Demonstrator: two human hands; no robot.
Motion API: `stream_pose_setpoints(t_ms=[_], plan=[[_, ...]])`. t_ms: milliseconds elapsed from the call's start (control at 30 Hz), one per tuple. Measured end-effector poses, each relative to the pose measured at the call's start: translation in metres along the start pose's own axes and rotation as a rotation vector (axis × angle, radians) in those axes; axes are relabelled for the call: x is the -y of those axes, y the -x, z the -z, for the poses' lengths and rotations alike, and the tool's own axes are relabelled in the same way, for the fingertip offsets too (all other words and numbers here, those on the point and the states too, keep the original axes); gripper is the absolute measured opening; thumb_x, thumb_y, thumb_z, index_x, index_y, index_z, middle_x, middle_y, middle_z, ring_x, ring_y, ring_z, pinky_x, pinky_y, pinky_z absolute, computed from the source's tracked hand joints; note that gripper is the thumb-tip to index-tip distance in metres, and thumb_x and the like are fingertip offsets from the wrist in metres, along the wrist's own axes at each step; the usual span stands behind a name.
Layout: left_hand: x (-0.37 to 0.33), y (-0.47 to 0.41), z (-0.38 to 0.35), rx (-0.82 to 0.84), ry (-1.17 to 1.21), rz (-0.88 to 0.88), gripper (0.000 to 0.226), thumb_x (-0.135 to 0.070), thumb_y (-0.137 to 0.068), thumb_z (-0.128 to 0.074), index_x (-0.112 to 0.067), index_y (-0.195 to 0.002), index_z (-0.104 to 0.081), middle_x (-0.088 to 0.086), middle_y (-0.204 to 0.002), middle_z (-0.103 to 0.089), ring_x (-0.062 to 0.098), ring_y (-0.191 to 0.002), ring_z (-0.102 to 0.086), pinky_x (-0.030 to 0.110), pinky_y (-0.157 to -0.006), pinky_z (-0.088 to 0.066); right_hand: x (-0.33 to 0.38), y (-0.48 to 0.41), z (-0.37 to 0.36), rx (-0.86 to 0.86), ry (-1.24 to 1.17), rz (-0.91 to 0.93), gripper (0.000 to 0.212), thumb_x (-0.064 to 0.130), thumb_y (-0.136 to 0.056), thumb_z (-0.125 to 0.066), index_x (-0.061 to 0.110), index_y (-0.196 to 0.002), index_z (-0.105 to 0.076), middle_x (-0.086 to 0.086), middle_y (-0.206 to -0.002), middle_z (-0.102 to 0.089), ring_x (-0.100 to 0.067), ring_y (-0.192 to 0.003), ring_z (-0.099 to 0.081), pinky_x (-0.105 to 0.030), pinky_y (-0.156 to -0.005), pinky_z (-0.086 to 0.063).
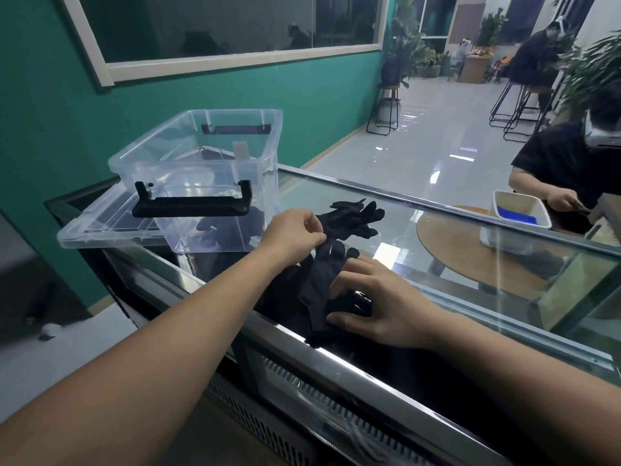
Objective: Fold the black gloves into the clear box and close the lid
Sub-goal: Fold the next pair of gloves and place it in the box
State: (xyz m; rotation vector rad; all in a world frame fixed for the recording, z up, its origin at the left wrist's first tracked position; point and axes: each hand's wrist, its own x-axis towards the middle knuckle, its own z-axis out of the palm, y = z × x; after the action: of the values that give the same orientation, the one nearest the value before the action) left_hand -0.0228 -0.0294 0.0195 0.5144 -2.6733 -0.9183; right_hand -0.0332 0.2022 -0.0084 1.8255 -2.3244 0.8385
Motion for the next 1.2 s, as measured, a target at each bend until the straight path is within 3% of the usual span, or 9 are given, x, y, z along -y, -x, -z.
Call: stream_pose_setpoints(t_ms=[133, 267, 333, 500, 667, 1000, 1100, 1200], plan=[[0.002, 0.000, -0.003, 0.043, -0.093, 0.044, 0.006, -0.027, -0.092, -0.078, -0.022, -0.095, -0.075, -0.020, -0.080, -0.064, 0.011, -0.081, -0.067, 0.023, -0.062, -0.047, 0.001, 0.000, 0.000, -0.003, -0.011, -0.004, 0.025, 0.049, -0.094, -0.076, 0.026, -0.102, -0.069, 0.008, -0.105, -0.061, -0.020, -0.100, -0.055, -0.038, -0.086, -0.048], [0.002, -0.002, -0.005, -0.038, -0.124, -0.009, 0.007, -0.030, -0.088, -0.079, -0.028, -0.091, -0.073, -0.008, -0.099, -0.072, 0.017, -0.094, -0.068, 0.032, -0.077, -0.053, 0.001, 0.000, 0.000, -0.008, -0.005, -0.004, 0.026, 0.048, -0.094, -0.077, 0.025, -0.102, -0.069, 0.008, -0.105, -0.060, -0.019, -0.099, -0.055, -0.037, -0.086, -0.048], [-0.003, -0.001, -0.003, -0.038, -0.122, -0.055, 0.005, -0.034, -0.091, -0.076, -0.030, -0.092, -0.075, -0.009, -0.098, -0.073, 0.016, -0.094, -0.069, 0.033, -0.077, -0.055, 0.001, 0.001, 0.001, -0.009, -0.006, -0.008, 0.026, 0.048, -0.093, -0.077, 0.026, -0.103, -0.070, 0.008, -0.106, -0.061, -0.018, -0.099, -0.056, -0.036, -0.087, -0.048], [-0.009, 0.000, -0.001, 0.154, -0.129, -0.058, 0.024, -0.051, -0.083, -0.085, -0.028, -0.090, -0.081, -0.013, -0.089, -0.077, 0.009, -0.087, -0.073, 0.030, -0.079, -0.059, 0.000, 0.000, 0.000, -0.008, -0.011, 0.004, 0.026, 0.047, -0.093, -0.077, 0.024, -0.102, -0.069, 0.006, -0.109, -0.063, -0.020, -0.103, -0.057, -0.038, -0.089, -0.048], [-0.013, -0.002, -0.005, 0.192, -0.142, -0.071, 0.016, -0.041, -0.085, -0.088, -0.027, -0.091, -0.082, -0.012, -0.092, -0.078, 0.011, -0.094, -0.073, 0.028, -0.082, -0.056, 0.002, 0.000, 0.001, -0.019, -0.010, 0.012, 0.025, 0.046, -0.093, -0.078, 0.024, -0.102, -0.069, 0.008, -0.110, -0.063, -0.019, -0.104, -0.056, -0.037, -0.090, -0.048], [-0.007, 0.011, -0.012, -0.073, -0.041, -0.154, 0.018, -0.033, -0.086, -0.084, -0.029, -0.087, -0.067, -0.009, -0.090, -0.070, 0.016, -0.089, -0.068, 0.039, -0.083, -0.058, 0.003, 0.000, 0.002, -0.029, -0.028, 0.019, 0.023, 0.043, -0.094, -0.078, 0.023, -0.102, -0.070, 0.011, -0.111, -0.061, -0.019, -0.102, -0.057, -0.036, -0.087, -0.049], [0.004, 0.028, -0.004, -0.124, 0.008, -0.246, 0.008, -0.030, -0.092, -0.079, -0.031, -0.091, -0.072, -0.012, -0.094, -0.068, 0.011, -0.087, -0.067, 0.034, -0.084, -0.057, 0.003, 0.002, 0.002, -0.121, -0.060, -0.021, 0.016, 0.033, -0.095, -0.079, 0.021, -0.099, -0.069, 0.019, -0.107, -0.057, -0.008, -0.097, -0.058, -0.027, -0.083, -0.050], [0.017, 0.059, 0.002, -0.132, 0.037, -0.315, 0.008, -0.022, -0.095, -0.077, -0.030, -0.096, -0.076, -0.014, -0.100, -0.068, 0.007, -0.091, -0.067, 0.023, -0.085, -0.052, 0.000, 0.002, 0.000, -0.188, -0.027, -0.103, 0.011, 0.032, -0.097, -0.075, 0.024, -0.102, -0.068, 0.014, -0.102, -0.059, -0.009, -0.094, -0.060, -0.034, -0.081, -0.053]])
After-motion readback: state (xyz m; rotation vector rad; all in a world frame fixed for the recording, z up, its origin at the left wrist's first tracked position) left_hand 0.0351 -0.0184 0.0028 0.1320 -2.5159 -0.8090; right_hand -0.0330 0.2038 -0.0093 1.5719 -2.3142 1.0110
